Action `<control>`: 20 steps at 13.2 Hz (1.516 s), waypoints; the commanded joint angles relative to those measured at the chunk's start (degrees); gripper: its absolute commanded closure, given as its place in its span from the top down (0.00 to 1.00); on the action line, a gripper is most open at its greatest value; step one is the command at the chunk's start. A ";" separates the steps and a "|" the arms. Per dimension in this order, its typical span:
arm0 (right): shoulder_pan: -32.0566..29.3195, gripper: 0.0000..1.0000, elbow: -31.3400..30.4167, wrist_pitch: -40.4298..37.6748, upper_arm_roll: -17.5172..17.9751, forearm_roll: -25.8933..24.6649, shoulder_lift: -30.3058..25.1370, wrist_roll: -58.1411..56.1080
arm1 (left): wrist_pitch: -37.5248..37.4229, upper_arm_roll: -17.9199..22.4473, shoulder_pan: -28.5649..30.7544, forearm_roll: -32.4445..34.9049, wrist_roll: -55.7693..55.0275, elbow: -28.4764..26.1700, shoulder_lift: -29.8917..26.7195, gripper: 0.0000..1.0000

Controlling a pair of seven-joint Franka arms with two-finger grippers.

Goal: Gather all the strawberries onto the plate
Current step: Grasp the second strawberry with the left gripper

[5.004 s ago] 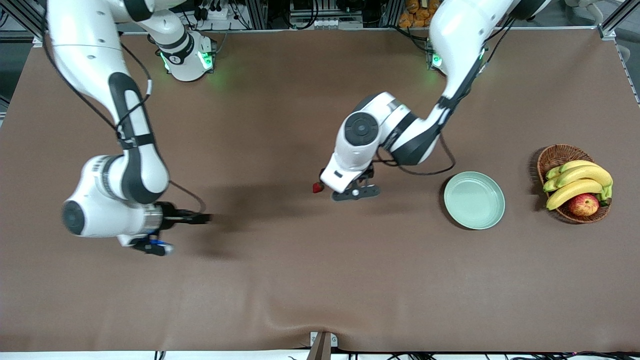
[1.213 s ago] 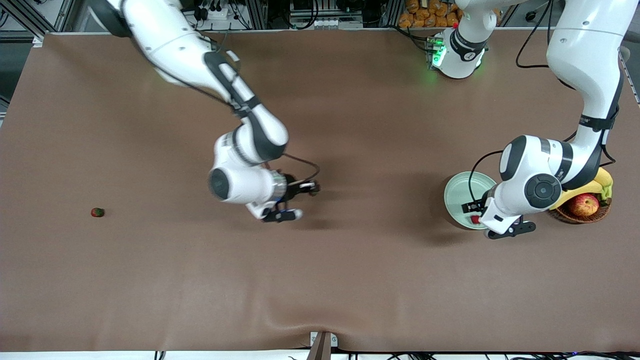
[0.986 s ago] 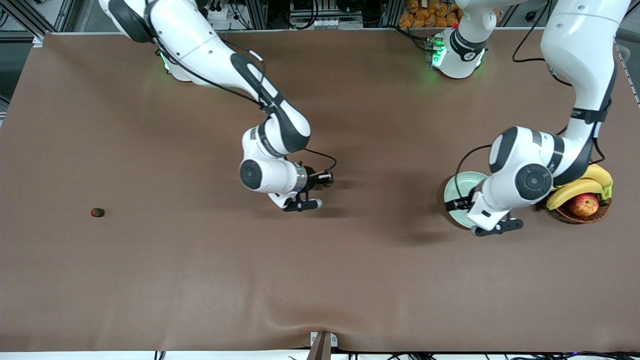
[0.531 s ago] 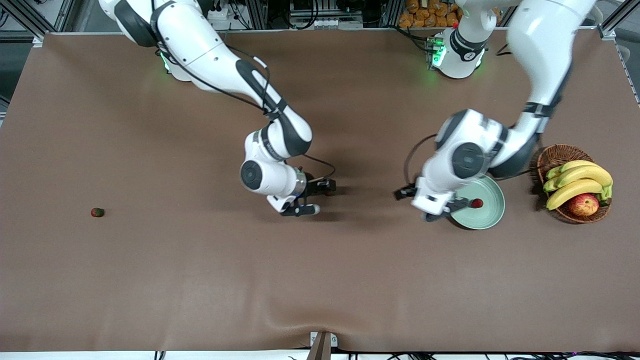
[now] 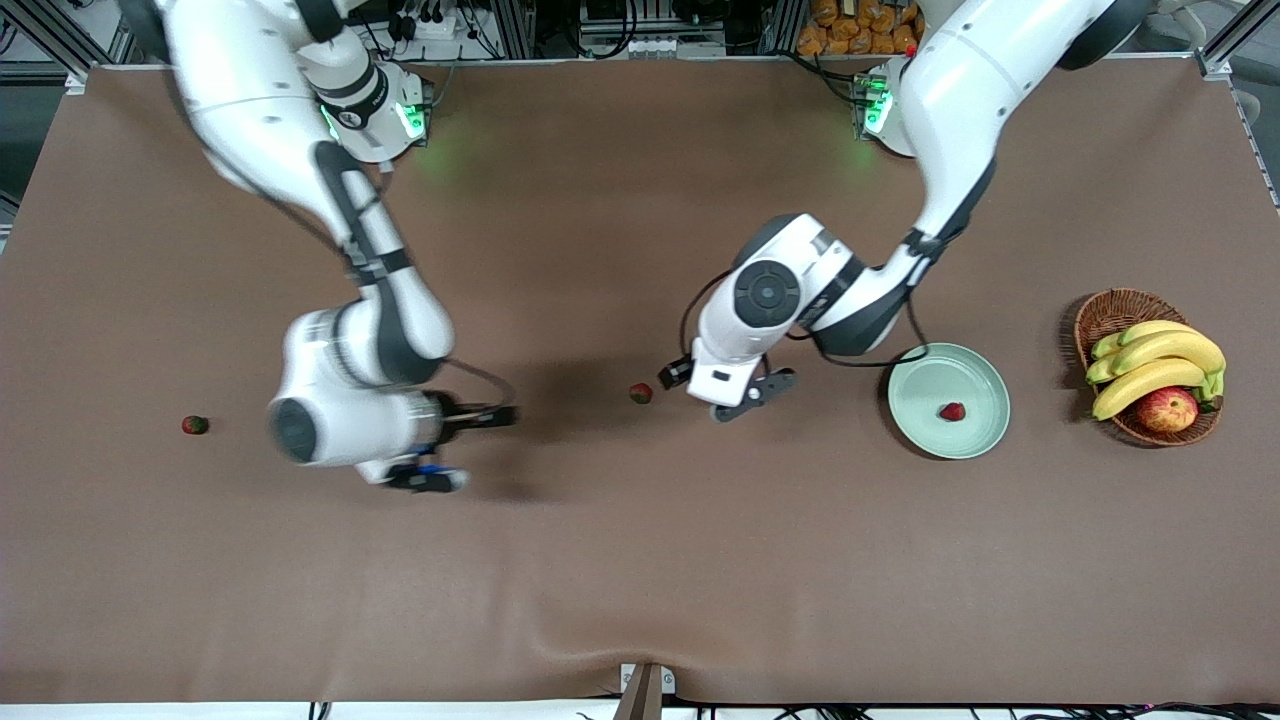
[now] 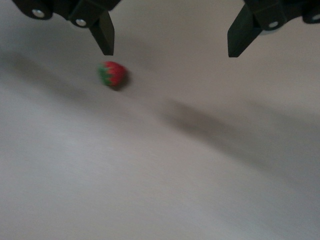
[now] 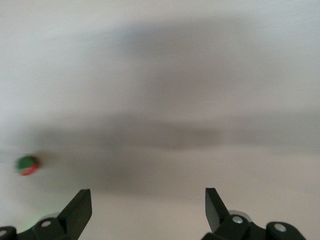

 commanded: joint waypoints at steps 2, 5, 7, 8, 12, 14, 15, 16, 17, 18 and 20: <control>-12.31 1.00 -1.21 -3.31 0.99 -7.82 -1.17 -14.87 | 7.37 4.18 -6.43 -0.19 -3.61 5.88 5.21 1.00; -18.74 1.00 -1.12 -2.53 1.08 -12.31 -0.55 -23.60 | 12.40 12.71 -14.96 -0.45 -3.61 8.33 8.19 1.00; -20.33 1.00 -1.21 0.54 1.08 -19.05 0.06 -24.23 | 13.72 14.84 -17.62 -0.19 -2.30 9.22 9.60 1.00; -21.38 1.00 -1.21 1.95 1.16 -22.22 0.32 -25.45 | 13.90 15.19 -17.80 -0.02 -1.33 9.13 9.69 1.00; -26.04 1.00 -1.21 7.49 1.16 -26.56 2.87 -35.20 | 13.90 15.28 -18.15 0.34 4.38 8.61 9.96 0.75; -27.89 1.00 -1.21 8.81 1.16 -26.91 4.01 -37.32 | 13.90 15.28 -18.24 1.21 4.65 8.52 10.57 0.72; -29.03 1.00 -1.21 9.08 1.16 -27.43 4.45 -38.55 | 13.90 15.28 -18.24 1.22 4.65 8.34 10.57 0.72; -29.56 1.00 -1.21 9.78 1.16 -28.14 4.63 -39.52 | 13.90 15.28 -18.24 1.22 4.65 7.99 10.83 0.72; -29.66 1.00 -1.21 10.57 1.16 -28.58 4.72 -39.70 | 13.90 15.37 -18.50 1.30 4.65 7.82 10.84 0.69; -29.74 1.00 -1.30 10.57 1.16 -28.67 4.72 -39.79 | 13.81 15.37 -18.59 1.22 4.74 7.81 10.84 0.60; -30.71 1.00 -1.30 10.66 1.16 -28.93 5.33 -41.62 | 13.64 15.28 -18.59 1.22 5.18 7.81 10.84 0.38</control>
